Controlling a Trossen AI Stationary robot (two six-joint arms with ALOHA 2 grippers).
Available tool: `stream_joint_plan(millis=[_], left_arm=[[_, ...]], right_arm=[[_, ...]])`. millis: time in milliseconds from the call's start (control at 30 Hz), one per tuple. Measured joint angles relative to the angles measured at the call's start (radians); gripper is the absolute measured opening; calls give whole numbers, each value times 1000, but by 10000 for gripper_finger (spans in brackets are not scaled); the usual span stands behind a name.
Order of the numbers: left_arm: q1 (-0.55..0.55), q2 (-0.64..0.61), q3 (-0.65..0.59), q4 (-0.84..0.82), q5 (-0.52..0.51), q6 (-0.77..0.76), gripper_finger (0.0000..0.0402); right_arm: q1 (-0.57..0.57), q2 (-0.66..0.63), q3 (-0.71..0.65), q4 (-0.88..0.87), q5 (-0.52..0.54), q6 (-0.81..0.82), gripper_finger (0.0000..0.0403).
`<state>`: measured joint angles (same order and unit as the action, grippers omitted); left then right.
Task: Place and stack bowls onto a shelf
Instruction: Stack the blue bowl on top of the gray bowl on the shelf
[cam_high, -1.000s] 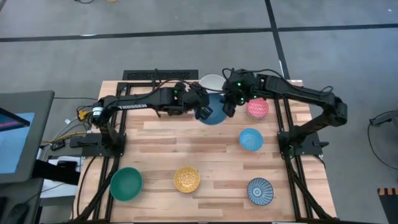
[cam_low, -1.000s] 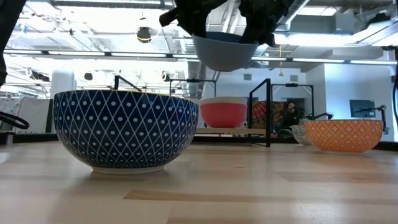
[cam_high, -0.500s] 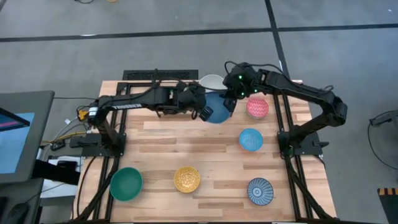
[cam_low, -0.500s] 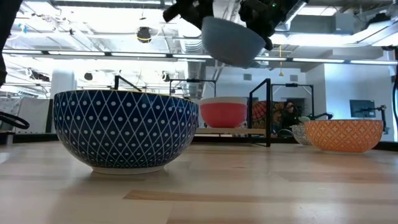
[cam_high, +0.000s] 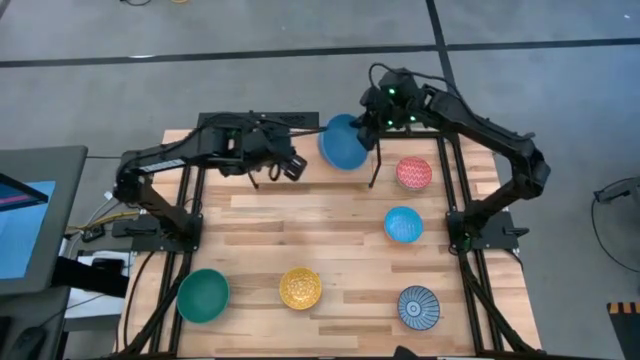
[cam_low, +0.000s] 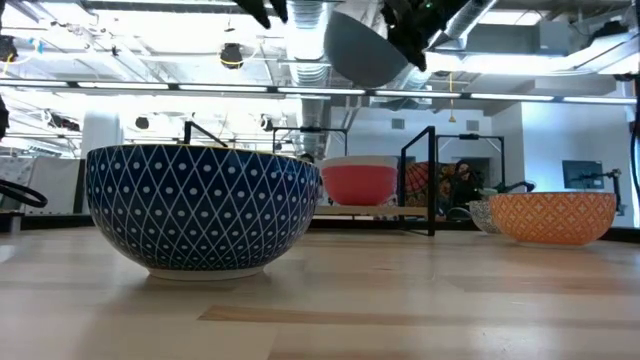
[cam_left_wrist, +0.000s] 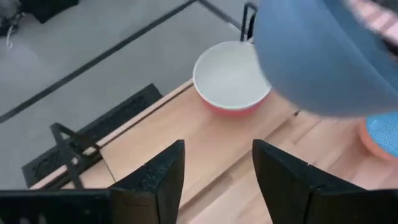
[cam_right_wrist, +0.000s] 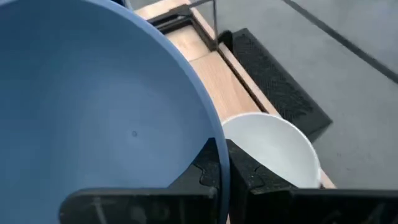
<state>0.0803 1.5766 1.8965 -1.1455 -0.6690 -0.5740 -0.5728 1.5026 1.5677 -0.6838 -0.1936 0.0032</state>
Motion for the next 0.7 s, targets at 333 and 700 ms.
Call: stream_joint_plan(millis=[333,700], left_arm=[[-2,-88,0,-135,-36,-71,175],[-2,-104,-11,-210,-54,-114,175]], right_arm=[[-81,92,101,-16,9,-42,24],[-198,220,115,-62,-11,-88,24]])
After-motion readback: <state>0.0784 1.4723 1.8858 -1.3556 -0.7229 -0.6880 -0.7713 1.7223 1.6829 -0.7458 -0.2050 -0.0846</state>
